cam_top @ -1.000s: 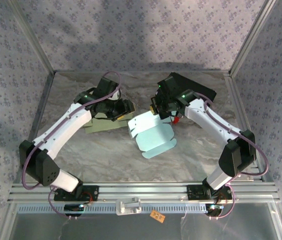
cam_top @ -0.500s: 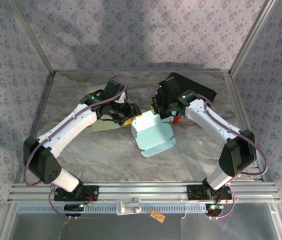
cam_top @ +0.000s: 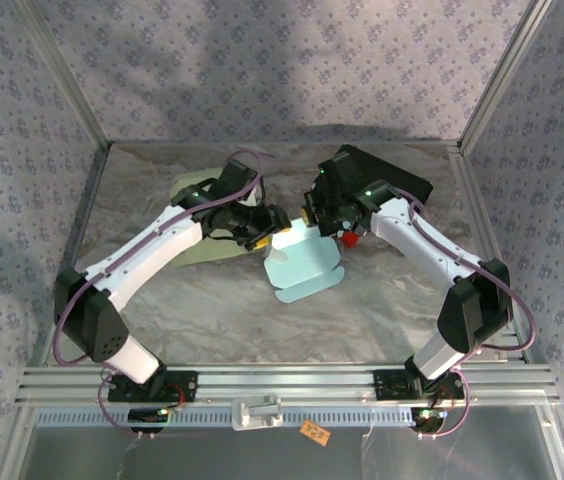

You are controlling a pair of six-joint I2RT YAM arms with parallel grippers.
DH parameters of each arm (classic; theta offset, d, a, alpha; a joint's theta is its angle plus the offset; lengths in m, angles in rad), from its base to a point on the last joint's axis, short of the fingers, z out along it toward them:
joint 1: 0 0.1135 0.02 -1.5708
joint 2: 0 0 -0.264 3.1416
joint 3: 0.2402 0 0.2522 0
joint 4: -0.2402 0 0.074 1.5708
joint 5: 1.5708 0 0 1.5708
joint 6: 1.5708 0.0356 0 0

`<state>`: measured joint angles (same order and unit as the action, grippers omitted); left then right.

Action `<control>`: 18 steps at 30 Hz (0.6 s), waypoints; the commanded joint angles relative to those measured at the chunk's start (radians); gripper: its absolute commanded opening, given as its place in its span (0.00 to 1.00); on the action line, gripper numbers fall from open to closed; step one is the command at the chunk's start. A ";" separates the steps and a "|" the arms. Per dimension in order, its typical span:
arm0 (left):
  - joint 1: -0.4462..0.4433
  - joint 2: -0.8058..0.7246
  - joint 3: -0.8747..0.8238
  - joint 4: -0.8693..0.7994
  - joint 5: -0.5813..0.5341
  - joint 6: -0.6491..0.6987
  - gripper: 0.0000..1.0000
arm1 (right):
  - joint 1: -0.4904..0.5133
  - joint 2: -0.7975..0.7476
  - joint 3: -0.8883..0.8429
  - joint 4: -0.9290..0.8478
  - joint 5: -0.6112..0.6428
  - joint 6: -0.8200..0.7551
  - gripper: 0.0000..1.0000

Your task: Fold the paper box

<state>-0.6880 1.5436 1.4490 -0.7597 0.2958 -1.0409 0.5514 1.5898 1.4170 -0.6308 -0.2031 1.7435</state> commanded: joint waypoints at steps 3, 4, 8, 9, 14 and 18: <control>-0.017 -0.212 -0.114 0.073 -0.109 -0.215 0.63 | -0.032 -0.024 -0.012 0.005 -0.025 0.061 0.00; -0.023 -0.245 -0.162 0.151 -0.108 -0.275 0.64 | -0.037 -0.027 -0.017 0.005 -0.030 0.080 0.00; -0.050 -0.312 -0.263 0.350 -0.133 -0.443 0.75 | -0.044 -0.036 -0.033 0.017 -0.039 0.163 0.00; -0.049 -0.306 -0.276 0.384 -0.118 -0.486 0.76 | -0.047 -0.035 -0.035 0.023 -0.039 0.182 0.00; -0.104 -0.301 -0.405 0.637 -0.165 -0.744 0.82 | -0.069 -0.025 -0.032 0.056 -0.054 0.250 0.00; -0.171 -0.291 -0.456 0.770 -0.367 -0.824 0.85 | -0.071 -0.018 -0.028 0.073 -0.071 0.282 0.00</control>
<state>-0.8345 1.2499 0.9928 -0.1764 0.0643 -1.7252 0.4839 1.5833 1.3842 -0.5728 -0.2523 1.9610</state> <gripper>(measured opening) 0.849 0.052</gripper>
